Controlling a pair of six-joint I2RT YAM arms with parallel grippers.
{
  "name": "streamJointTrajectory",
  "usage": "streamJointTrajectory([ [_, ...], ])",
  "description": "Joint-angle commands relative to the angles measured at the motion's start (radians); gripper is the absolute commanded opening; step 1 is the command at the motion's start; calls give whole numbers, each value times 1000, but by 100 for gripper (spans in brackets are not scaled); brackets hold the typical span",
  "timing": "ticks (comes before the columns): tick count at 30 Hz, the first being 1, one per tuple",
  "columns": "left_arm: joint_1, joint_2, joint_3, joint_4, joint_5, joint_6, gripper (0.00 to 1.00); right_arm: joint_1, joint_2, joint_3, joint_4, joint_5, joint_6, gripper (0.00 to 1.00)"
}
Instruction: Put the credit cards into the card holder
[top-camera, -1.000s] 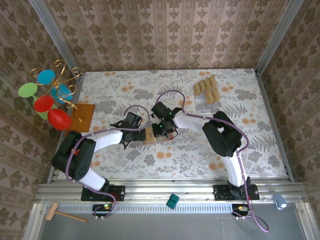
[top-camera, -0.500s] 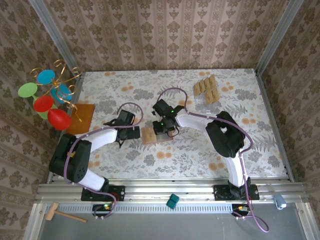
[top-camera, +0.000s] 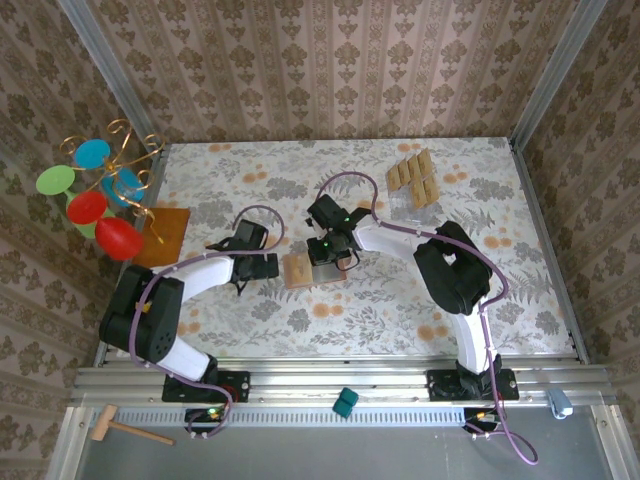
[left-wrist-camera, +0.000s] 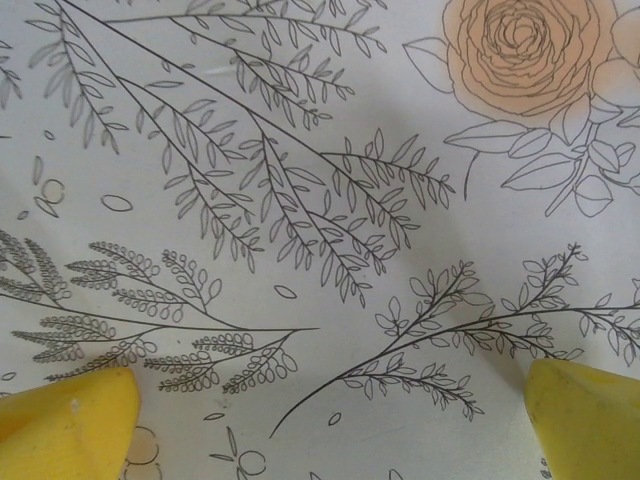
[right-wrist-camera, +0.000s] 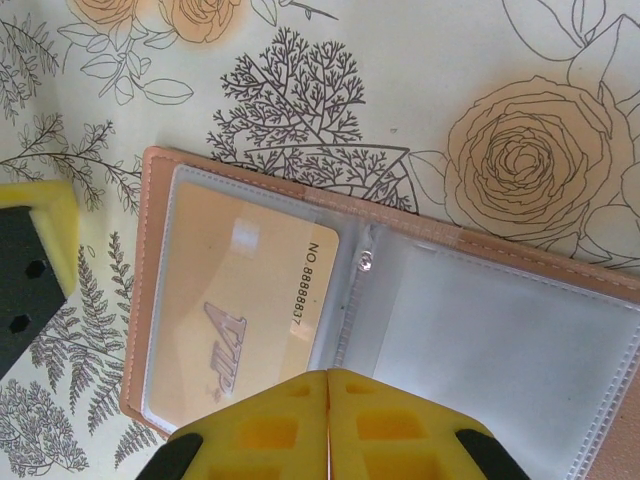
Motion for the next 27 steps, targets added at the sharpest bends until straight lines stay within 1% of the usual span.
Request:
streamJointTrajectory([
  [1,-6,22,1,1,12,22,100,10,-4,-16,7,-16,16,10],
  [9,-12,54,9,14,11,14,100,29,19,-15,22,-30,28,10],
  [10,-38,56,10,14,11,14,100,30,22,-11,22,-30,28,10],
  [11,-44,60,12,16,10,13,100,33,26,-11,23,-30,29,10],
  [16,-53,71,18,18,10,12,100,42,37,2,24,-33,34,10],
  [27,-61,74,25,16,3,14,100,34,-1,-1,4,-7,13,10],
])
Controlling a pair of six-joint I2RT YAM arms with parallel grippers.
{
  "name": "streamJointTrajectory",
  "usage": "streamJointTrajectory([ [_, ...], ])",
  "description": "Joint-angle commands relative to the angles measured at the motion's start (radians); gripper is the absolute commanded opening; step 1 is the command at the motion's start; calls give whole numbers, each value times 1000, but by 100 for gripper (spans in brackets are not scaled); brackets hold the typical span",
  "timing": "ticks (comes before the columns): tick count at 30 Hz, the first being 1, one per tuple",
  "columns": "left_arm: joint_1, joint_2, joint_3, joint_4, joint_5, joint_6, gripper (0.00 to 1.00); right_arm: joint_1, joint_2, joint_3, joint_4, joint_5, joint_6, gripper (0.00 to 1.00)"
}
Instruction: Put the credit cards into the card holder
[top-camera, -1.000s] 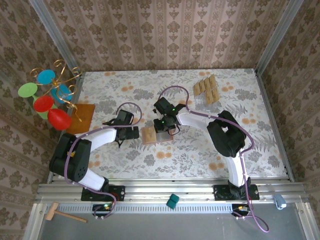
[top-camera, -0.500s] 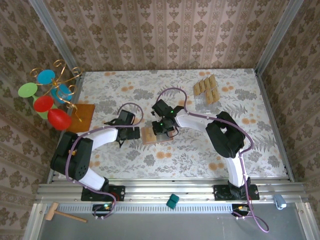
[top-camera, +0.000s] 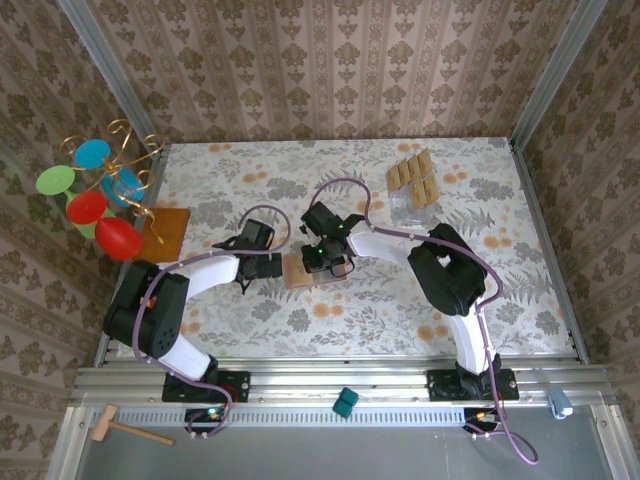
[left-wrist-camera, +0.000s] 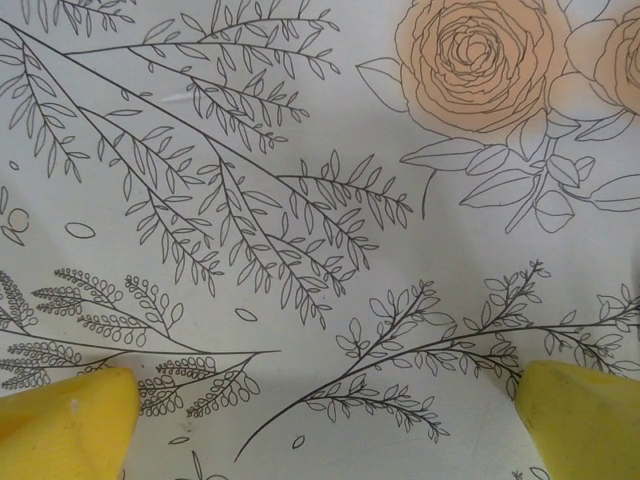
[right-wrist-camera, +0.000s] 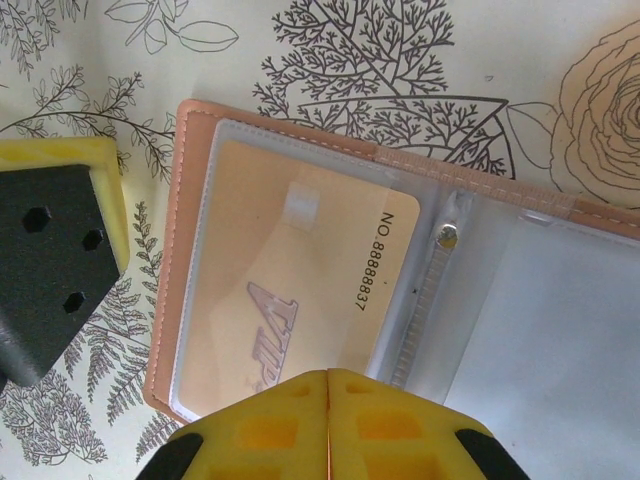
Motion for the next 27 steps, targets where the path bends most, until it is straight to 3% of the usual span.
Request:
streamJointTrajectory([
  [1,-20,37,7,-5,32,18,100,-10,-29,5,-23,14,-9,10],
  [6,-20,7,14,-22,24,28,100,-47,-69,-10,-51,28,-29,11],
  [11,-20,-40,21,-56,23,33,100,-99,-127,-53,-57,39,-43,18],
  [16,-39,-111,29,-105,21,27,100,-154,-165,-80,-62,34,-63,33],
  [21,-89,-160,34,-125,21,-10,100,-198,-187,-91,-60,-2,-74,56],
  [27,-166,-152,54,-99,22,-60,100,-216,-177,-81,-59,-38,-71,55],
])
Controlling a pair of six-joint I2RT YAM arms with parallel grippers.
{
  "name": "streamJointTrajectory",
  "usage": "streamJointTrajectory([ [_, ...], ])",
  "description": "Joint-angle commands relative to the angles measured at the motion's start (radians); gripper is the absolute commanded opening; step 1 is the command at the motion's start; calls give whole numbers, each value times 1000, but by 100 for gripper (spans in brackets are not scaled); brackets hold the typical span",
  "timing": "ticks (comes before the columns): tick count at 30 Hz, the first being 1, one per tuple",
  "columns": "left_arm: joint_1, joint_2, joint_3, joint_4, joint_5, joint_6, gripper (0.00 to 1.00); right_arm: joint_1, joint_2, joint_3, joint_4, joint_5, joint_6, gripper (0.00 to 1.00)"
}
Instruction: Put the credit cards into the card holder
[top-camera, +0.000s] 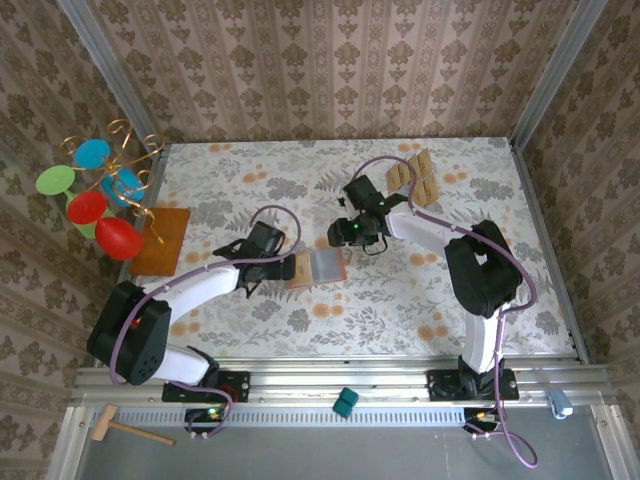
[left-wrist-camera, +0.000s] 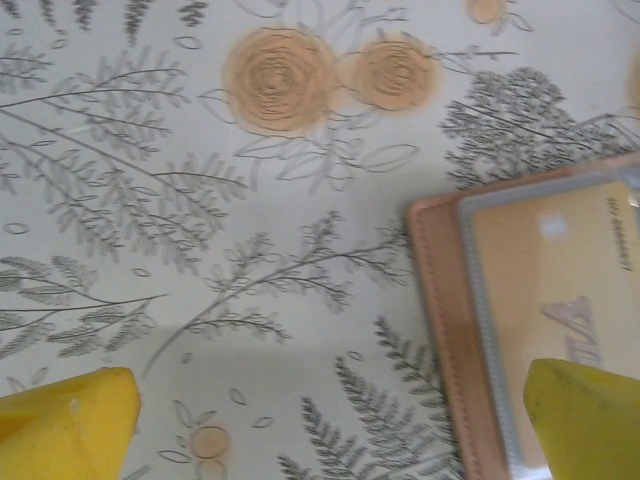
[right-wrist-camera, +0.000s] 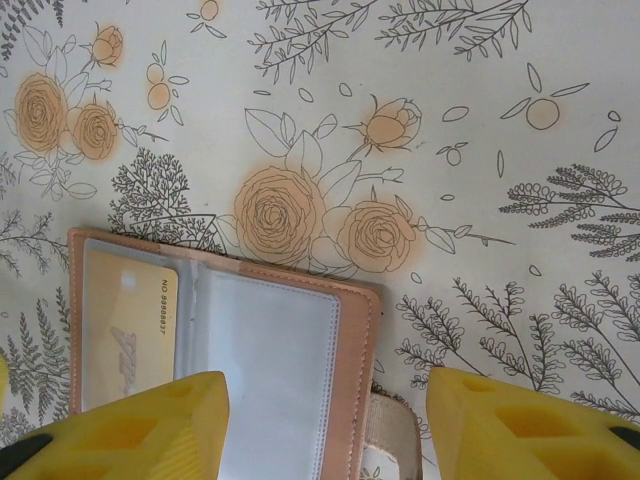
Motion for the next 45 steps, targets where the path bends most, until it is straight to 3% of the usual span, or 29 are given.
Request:
streamJointTrajectory([
  [1,-36,7,43,-15,2,-44,100,-1,-16,2,-27,-45,-12,55],
  [11,-108,90,82,10,-13,-77,100,19,39,9,16,-106,28,36],
  [15,-124,94,70,25,-19,-87,100,39,65,13,23,-105,32,33],
  [45,-186,115,16,129,-28,-86,100,96,154,25,58,-104,75,31],
])
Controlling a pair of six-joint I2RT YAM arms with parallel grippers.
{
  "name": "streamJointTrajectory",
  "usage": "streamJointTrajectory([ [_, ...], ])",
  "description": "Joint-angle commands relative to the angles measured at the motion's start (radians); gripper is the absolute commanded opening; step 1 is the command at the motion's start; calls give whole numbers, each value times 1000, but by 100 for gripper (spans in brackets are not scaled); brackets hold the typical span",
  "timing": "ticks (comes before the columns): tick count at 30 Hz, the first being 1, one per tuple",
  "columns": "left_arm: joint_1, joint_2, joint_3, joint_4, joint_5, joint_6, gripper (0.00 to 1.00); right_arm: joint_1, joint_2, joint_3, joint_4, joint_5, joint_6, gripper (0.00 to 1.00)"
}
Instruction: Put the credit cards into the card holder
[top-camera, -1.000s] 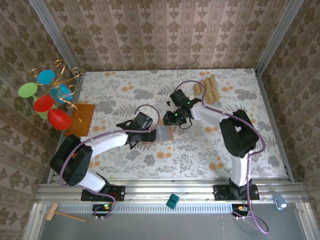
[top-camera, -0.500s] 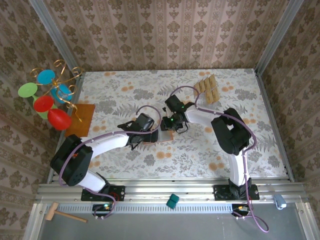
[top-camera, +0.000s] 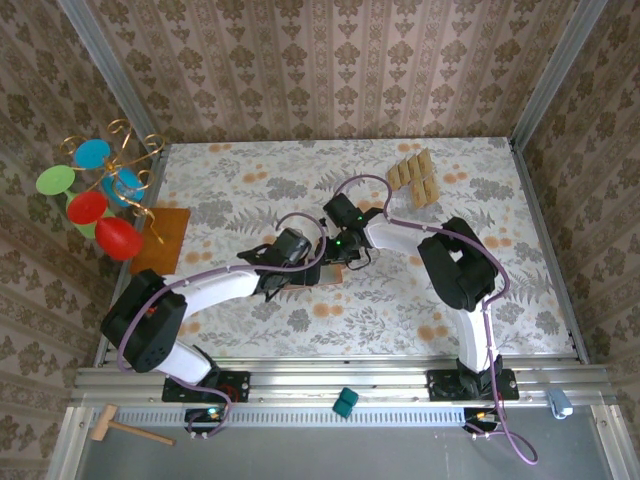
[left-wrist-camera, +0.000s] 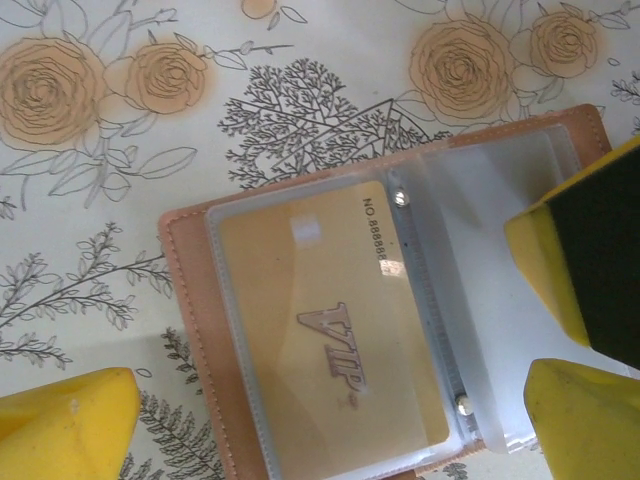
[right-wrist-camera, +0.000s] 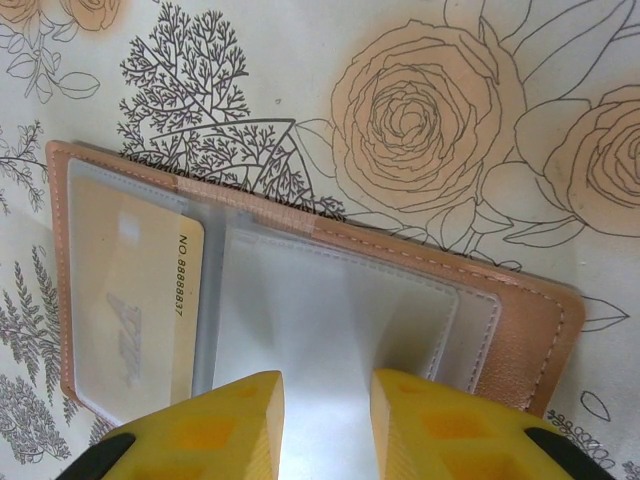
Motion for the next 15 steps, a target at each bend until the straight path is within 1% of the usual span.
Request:
streamJointTrajectory([
  [1,-20,26,-23,39,-23,-6,100,4,26,19,1,-14,15,31],
  [10,-32,73,-60,90,-48,4,100,3,24,15,3,-14,19,31],
  [15,-33,73,-80,121,-51,6,100,5,27,18,7,-20,23,31],
])
